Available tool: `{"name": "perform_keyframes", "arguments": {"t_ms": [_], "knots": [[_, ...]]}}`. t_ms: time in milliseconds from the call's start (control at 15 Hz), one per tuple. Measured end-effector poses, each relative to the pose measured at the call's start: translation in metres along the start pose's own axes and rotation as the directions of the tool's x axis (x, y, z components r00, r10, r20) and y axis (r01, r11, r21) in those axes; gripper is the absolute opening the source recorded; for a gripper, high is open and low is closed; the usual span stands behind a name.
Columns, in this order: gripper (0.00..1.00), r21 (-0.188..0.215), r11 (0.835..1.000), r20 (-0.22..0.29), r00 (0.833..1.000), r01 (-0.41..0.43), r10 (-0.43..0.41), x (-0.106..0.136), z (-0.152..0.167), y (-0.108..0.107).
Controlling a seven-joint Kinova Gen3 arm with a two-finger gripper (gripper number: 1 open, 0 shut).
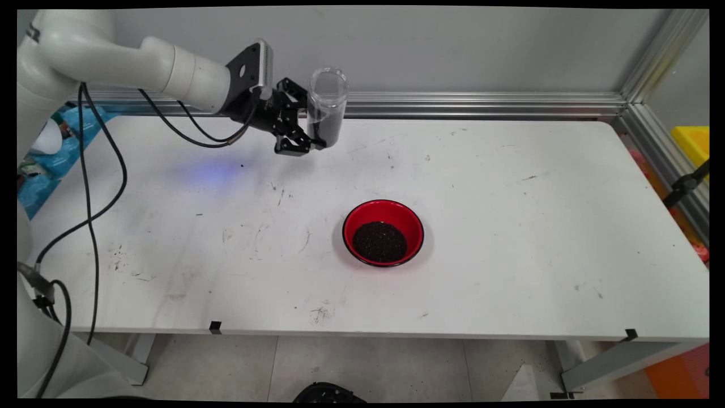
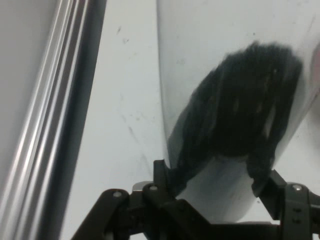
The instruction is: Pour the black seasoning powder in the red bowl
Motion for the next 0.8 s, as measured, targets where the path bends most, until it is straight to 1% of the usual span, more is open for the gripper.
{"name": "perform_keyframes", "arguments": {"t_ms": [133, 267, 400, 800], "knots": [[0.00, -0.003, 0.997, -0.001, 0.997, 0.073, -0.073, -0.006, 0.007, 0.000], [0.00, -0.009, 0.989, -0.008, 0.989, 0.150, -0.150, -0.013, 0.016, 0.001], [0.00, -0.021, 0.978, -0.019, 0.978, 0.207, -0.207, -0.017, 0.027, 0.002], [0.00, -0.055, 0.954, -0.056, 0.953, 0.294, -0.296, -0.025, 0.058, 0.000]]}}
